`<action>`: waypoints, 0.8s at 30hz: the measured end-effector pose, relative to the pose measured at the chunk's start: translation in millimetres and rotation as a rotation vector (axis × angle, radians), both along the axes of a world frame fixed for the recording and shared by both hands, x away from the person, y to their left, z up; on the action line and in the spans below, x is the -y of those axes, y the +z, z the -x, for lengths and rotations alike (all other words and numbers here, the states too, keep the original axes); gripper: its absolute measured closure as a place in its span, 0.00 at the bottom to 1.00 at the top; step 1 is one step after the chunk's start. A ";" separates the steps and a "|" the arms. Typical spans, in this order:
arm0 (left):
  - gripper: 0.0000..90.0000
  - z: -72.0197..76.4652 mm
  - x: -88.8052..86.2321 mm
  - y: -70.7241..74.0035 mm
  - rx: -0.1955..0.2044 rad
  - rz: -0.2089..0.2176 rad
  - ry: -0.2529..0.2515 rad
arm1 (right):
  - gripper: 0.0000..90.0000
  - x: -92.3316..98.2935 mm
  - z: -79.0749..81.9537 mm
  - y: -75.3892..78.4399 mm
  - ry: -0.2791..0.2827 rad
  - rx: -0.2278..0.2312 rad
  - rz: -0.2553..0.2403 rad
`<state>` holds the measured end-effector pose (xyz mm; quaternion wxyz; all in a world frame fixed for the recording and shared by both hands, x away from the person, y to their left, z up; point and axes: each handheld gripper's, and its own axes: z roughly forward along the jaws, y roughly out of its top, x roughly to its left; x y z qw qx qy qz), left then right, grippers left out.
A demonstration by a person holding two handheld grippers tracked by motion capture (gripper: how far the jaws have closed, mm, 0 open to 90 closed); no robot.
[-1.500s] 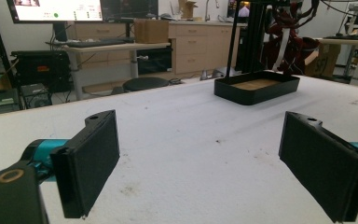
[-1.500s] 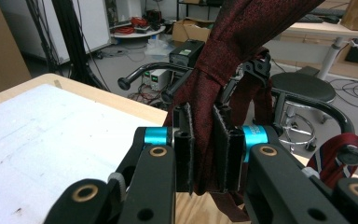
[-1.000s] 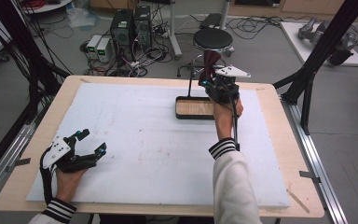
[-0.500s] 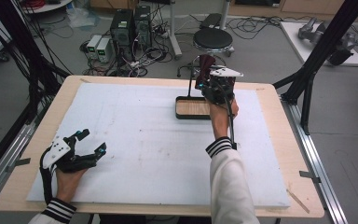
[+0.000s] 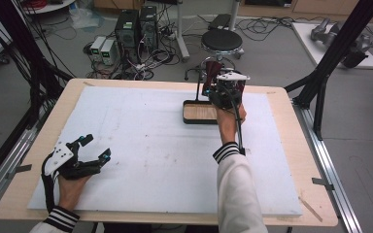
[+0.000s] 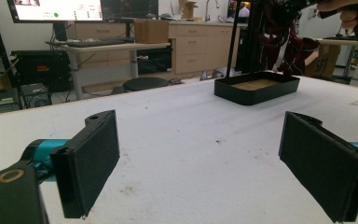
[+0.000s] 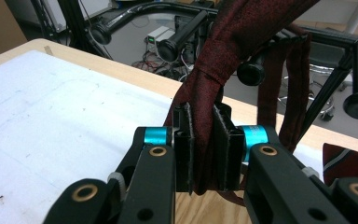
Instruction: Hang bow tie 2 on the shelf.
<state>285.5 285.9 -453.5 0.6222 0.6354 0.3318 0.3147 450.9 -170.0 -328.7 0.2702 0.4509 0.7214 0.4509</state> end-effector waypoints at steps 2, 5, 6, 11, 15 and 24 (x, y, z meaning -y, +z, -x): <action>0.14 0.0 0.1 0.0 0.001 -0.001 0.000 | 0.89 -0.3 -1.0 -1.2 0.000 -0.007 0.000; 0.14 0.3 0.5 0.1 0.003 -0.007 0.001 | 0.89 0.0 -2.6 -3.0 0.001 -0.013 0.002; 0.14 0.4 1.2 0.0 0.004 -0.007 0.000 | 0.89 0.1 -2.9 -3.4 0.001 -0.014 0.004; 0.14 0.3 1.3 0.2 0.001 -0.012 0.004 | 0.88 1.3 -5.0 -5.5 -0.002 -0.020 0.003; 0.14 0.8 2.6 0.2 0.005 -0.022 0.007 | 0.77 2.6 -7.2 -7.8 0.001 -0.029 0.013; 0.14 1.0 2.8 0.2 0.006 -0.023 0.011 | 0.22 10.1 -4.3 -10.0 -0.007 -0.053 -0.004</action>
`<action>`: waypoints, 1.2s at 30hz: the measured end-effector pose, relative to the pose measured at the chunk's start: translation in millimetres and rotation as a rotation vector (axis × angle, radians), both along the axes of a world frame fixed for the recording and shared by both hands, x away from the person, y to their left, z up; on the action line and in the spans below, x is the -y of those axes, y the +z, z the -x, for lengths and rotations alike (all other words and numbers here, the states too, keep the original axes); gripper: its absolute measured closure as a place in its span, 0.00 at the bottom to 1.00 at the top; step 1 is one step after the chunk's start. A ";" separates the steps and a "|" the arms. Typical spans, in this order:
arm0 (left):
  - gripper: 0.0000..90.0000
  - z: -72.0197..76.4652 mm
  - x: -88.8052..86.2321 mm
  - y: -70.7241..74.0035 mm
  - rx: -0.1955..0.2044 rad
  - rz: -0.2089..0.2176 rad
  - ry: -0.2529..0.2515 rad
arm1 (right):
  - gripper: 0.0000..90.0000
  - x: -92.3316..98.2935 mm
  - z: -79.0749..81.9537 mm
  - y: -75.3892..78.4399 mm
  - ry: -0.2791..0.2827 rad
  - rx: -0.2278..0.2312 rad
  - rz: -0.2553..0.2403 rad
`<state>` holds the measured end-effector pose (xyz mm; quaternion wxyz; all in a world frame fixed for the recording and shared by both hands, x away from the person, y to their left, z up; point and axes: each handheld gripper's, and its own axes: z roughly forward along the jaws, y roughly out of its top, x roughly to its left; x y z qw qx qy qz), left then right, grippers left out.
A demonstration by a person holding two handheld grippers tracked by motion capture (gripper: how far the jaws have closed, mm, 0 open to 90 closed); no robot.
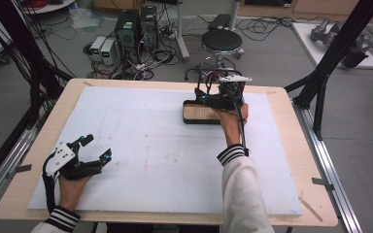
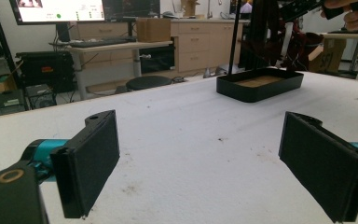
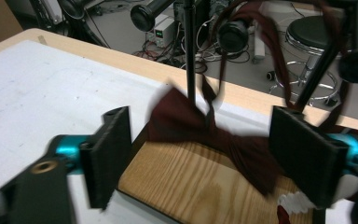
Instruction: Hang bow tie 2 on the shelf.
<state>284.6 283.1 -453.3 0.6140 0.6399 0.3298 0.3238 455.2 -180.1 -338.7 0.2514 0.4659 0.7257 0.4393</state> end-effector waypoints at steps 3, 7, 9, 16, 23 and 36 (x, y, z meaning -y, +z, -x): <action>0.14 0.2 0.2 -0.1 0.004 0.000 0.000 | 0.20 4.2 5.3 2.3 0.013 0.007 -0.017; 0.14 0.5 -0.3 -0.1 0.007 -0.001 -0.001 | 0.19 11.2 13.3 3.6 0.013 0.015 -0.030; 0.14 0.6 -0.3 -0.2 0.007 -0.001 -0.002 | 0.19 15.1 17.4 3.6 0.010 0.025 -0.037; 0.14 0.6 -0.4 -0.2 0.008 0.002 -0.002 | 0.13 28.8 38.2 5.9 0.015 0.063 -0.058; 0.14 0.7 -0.6 -0.2 0.010 0.003 -0.003 | 0.13 49.9 80.9 8.8 0.045 0.137 -0.091; 0.14 1.6 -0.2 -0.3 0.017 -0.001 -0.006 | 0.13 88.9 172.3 -37.0 0.036 0.327 -0.170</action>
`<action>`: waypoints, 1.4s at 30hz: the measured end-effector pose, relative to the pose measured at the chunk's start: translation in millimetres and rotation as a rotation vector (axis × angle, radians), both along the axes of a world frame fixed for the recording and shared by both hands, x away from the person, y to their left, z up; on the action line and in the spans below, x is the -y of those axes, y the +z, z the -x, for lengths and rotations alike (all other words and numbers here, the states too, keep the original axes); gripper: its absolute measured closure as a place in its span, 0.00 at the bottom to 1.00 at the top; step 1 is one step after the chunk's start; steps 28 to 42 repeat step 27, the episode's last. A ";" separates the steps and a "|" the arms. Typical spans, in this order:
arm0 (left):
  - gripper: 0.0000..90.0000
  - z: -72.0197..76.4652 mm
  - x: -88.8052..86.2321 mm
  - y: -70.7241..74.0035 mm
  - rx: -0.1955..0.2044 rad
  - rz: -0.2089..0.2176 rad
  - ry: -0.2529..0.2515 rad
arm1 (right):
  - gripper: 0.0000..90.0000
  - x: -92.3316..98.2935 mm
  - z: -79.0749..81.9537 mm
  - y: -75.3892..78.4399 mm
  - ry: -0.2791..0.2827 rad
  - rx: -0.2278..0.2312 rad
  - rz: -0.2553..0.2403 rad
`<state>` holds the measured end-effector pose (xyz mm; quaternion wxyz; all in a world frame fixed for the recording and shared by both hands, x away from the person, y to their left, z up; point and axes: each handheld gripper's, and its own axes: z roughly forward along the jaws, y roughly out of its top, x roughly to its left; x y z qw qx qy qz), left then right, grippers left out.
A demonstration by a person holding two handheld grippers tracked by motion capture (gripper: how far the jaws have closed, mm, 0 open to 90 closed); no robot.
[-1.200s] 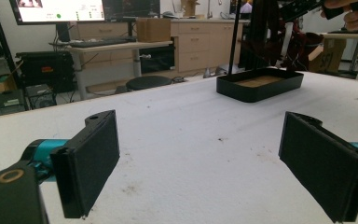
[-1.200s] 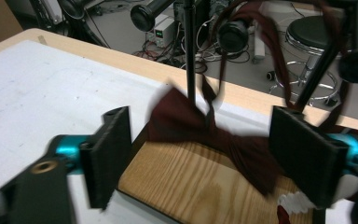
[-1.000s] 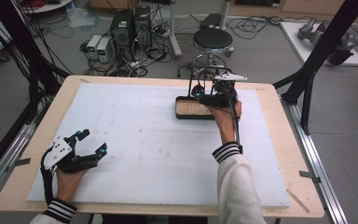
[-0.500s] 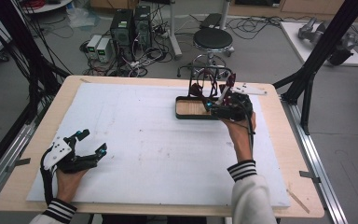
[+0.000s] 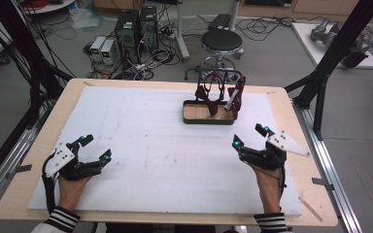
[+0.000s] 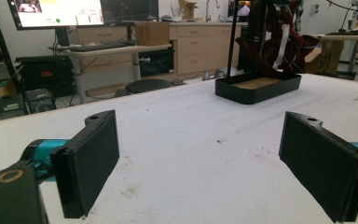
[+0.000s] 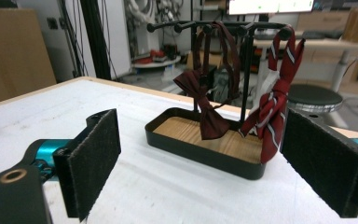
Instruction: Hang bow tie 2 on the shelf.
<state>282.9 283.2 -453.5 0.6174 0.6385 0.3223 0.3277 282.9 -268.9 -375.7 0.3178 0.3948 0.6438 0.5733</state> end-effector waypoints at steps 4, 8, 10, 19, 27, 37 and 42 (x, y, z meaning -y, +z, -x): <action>0.14 0.5 0.3 -0.1 0.006 -0.001 -0.001 | 0.13 2.3 13.7 -20.5 -0.013 0.049 0.004; 0.14 1.3 0.2 0.0 0.011 -0.005 0.001 | 0.13 1.9 20.4 -37.7 -0.021 0.073 -0.001; 0.14 1.5 0.0 0.1 0.011 -0.003 0.001 | 0.13 0.9 21.5 -45.3 -0.024 0.068 0.018; 0.14 2.0 -0.2 0.0 0.010 -0.001 0.003 | 0.13 2.3 21.4 -68.1 -0.012 0.035 0.019; 0.14 1.7 -0.8 0.0 0.008 0.000 0.003 | 0.13 2.9 20.9 -75.5 -0.019 0.035 0.030; 0.14 1.7 -0.8 0.0 0.008 0.000 0.003 | 0.13 2.9 20.9 -75.5 -0.019 0.035 0.030; 0.14 1.7 -0.8 0.0 0.008 0.000 0.003 | 0.13 2.9 20.9 -75.5 -0.019 0.035 0.030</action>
